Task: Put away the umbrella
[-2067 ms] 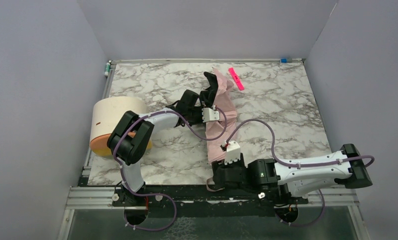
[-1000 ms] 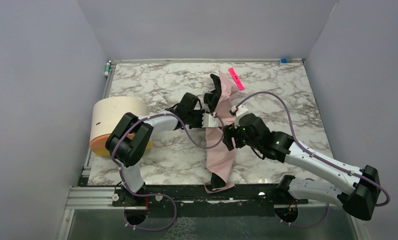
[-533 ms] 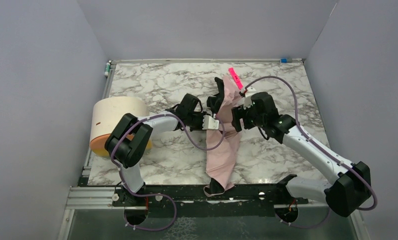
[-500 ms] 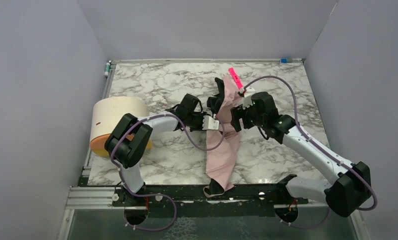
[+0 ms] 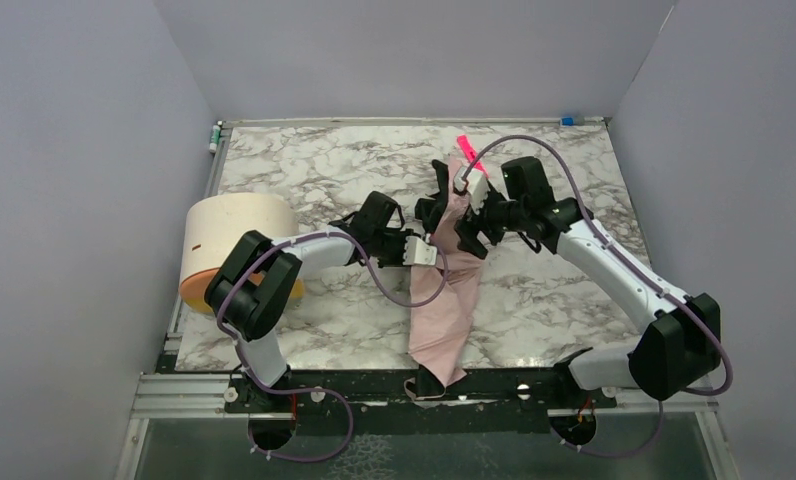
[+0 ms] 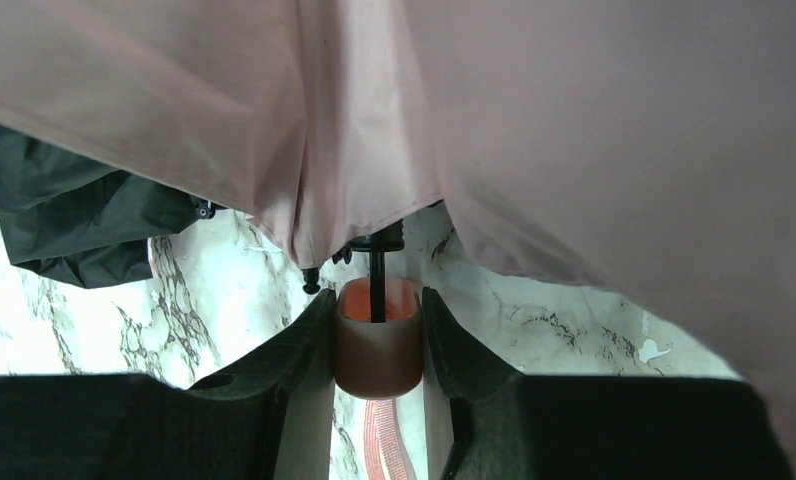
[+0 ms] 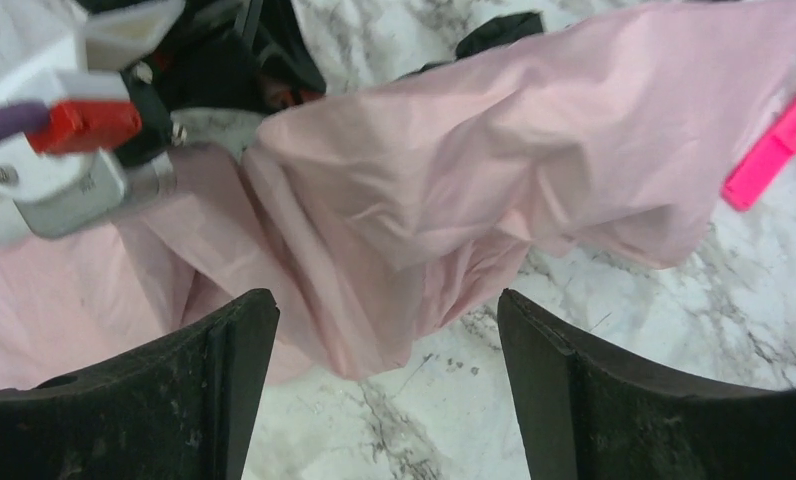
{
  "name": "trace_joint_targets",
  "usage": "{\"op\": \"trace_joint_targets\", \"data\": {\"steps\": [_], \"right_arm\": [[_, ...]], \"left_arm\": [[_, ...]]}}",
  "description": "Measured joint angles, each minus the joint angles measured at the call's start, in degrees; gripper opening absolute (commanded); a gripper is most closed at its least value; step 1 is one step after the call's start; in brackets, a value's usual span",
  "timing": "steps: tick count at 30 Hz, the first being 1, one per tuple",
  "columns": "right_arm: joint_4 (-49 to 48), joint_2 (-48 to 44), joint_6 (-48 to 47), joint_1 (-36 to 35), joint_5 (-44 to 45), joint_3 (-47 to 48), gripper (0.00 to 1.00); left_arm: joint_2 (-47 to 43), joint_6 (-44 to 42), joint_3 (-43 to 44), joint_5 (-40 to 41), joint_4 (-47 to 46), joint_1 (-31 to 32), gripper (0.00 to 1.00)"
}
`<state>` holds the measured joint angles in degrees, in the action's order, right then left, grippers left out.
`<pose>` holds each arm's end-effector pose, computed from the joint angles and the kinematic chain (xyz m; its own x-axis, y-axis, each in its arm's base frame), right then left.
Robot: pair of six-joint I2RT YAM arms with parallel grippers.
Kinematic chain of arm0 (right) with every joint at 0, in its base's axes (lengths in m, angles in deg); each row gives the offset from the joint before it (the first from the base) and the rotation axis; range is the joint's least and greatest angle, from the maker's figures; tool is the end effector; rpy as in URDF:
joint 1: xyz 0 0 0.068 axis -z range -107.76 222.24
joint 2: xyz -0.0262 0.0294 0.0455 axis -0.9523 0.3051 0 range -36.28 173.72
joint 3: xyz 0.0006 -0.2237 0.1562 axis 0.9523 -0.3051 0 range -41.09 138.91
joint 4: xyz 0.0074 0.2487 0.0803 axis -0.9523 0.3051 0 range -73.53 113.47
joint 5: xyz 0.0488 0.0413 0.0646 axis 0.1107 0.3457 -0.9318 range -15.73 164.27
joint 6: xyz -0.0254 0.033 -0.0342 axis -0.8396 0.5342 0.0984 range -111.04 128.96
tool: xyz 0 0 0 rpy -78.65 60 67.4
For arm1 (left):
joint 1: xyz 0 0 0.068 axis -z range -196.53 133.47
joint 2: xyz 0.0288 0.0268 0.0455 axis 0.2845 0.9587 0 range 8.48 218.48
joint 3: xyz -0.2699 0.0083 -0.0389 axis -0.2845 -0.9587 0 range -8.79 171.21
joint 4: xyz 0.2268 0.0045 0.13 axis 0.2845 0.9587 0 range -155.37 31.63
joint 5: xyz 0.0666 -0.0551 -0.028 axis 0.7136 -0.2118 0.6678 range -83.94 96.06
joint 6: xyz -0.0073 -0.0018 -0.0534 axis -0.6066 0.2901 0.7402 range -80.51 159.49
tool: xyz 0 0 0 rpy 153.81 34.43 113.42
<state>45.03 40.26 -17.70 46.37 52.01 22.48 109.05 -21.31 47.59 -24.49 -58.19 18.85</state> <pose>0.2557 0.1390 0.3029 -0.2375 -0.5765 -0.7818 -0.8566 0.5038 -0.1113 0.2759 -0.2181 0.1635 0.3502 0.6732 -0.6512 0.9255 -0.1418 0.3512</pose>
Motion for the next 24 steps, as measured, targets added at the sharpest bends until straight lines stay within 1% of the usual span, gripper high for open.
{"op": "trace_joint_targets", "data": {"steps": [5,13,16,24], "right_arm": [[5.60,0.46,-6.82,0.00,-0.52,-1.62,0.89],[6.38,1.11,-12.09,0.00,-1.01,-4.52,0.90],[5.60,4.07,-13.00,0.00,-1.90,-4.52,0.90],[4.44,15.76,-15.04,0.00,-3.34,-4.52,0.90]], "left_arm": [[-0.42,-0.55,-0.59,0.02,-0.13,0.02,0.00],[-0.50,-0.90,-0.63,0.02,-0.07,0.02,0.00],[-0.50,-1.01,-0.63,0.02,-0.02,0.02,0.00],[-0.50,-1.29,-0.63,0.00,0.07,0.02,0.00]]}}
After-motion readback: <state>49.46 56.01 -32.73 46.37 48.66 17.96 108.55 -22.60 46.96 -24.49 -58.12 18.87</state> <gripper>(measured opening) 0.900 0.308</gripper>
